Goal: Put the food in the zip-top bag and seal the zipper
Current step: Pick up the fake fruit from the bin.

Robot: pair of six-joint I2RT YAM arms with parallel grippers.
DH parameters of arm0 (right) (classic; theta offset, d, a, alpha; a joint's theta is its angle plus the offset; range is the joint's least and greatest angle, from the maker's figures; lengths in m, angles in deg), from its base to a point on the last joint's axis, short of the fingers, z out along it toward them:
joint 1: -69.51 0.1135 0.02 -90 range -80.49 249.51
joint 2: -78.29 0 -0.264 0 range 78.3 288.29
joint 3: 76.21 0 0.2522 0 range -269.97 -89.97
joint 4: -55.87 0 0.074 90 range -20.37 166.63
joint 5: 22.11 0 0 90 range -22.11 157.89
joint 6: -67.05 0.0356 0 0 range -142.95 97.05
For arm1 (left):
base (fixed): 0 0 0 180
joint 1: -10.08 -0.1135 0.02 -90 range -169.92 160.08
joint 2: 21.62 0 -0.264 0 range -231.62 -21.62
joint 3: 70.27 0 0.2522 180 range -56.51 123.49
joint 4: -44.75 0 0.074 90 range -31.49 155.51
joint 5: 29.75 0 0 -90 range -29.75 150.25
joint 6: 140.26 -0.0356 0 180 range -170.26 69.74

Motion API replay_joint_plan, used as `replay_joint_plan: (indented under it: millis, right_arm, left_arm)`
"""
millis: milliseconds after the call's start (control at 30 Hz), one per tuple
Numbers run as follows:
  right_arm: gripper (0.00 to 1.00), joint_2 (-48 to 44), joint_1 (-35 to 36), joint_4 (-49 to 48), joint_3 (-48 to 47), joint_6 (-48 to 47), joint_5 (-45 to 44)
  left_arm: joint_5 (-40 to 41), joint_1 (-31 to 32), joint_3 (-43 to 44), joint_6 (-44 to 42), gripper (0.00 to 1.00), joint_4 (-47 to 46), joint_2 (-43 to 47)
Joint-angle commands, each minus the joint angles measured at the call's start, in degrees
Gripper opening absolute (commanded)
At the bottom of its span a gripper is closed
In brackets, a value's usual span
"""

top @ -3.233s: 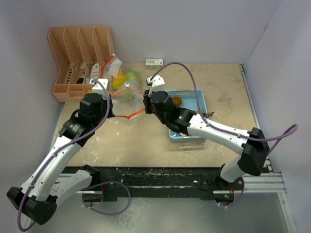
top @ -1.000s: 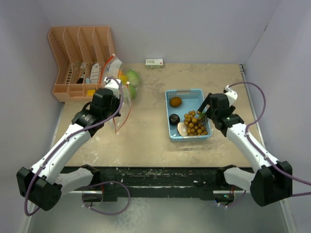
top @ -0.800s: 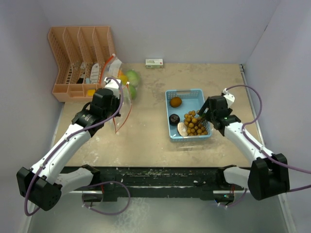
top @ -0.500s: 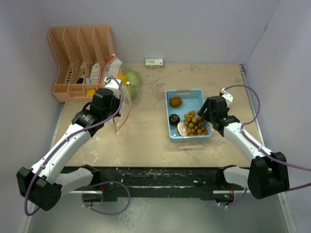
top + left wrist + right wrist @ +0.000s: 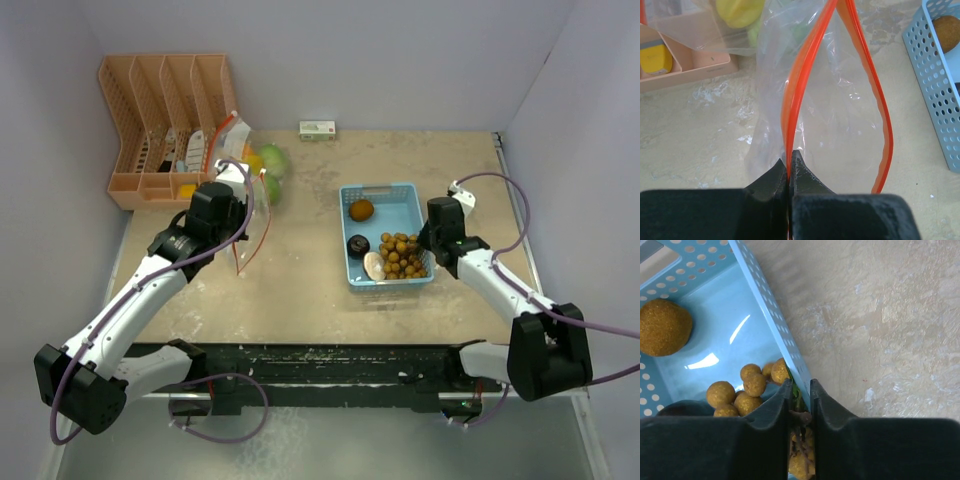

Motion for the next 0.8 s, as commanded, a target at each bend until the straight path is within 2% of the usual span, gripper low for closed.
replay_joint_plan:
  millis: [0, 67, 267, 467, 567, 633, 767]
  right_arm:
    - [0.11, -1.1, -0.1, -1.5, -0.6, -1.4, -0.6]
    - [0.07, -2.5, -0.1, -1.1, -0.6, -1.8, -1.0]
    - [0.03, -7.1, -0.1, -0.3, -1.7, -4.1, -2.6]
    - [0.01, -10.7, -0.1, 0.1, -4.8, -7.4, 5.2]
    - [0.0, -12.9, -0.1, -1.5, -5.6, -8.5, 14.6]
    - [0.0, -15.1, -0.1, -5.6, -5.9, -9.5, 18.7]
    - [0.0, -17.9, -0.1, -7.5, -8.9, -8.8, 25.9]
  left_arm:
    - [-0.4, -0.2, -0.4, 0.7, 0.0, -2.0, 1.5]
    - [-0.3, -0.2, -0.5, 0.7, 0.0, -2.0, 1.4]
    - [-0.3, -0.2, -0.5, 0.8, 0.0, -2.2, 1.0]
    - [-0.4, -0.2, -0.3, 0.8, 0.0, -2.3, 0.5]
    - [-0.4, -0.2, -0.4, 0.7, 0.0, -2.3, 0.3]
    - [-0.5, -0.2, -0.4, 0.7, 0.0, -2.3, 0.2]
    - [-0.4, -0.2, -0.4, 0.7, 0.0, -2.3, -0.1]
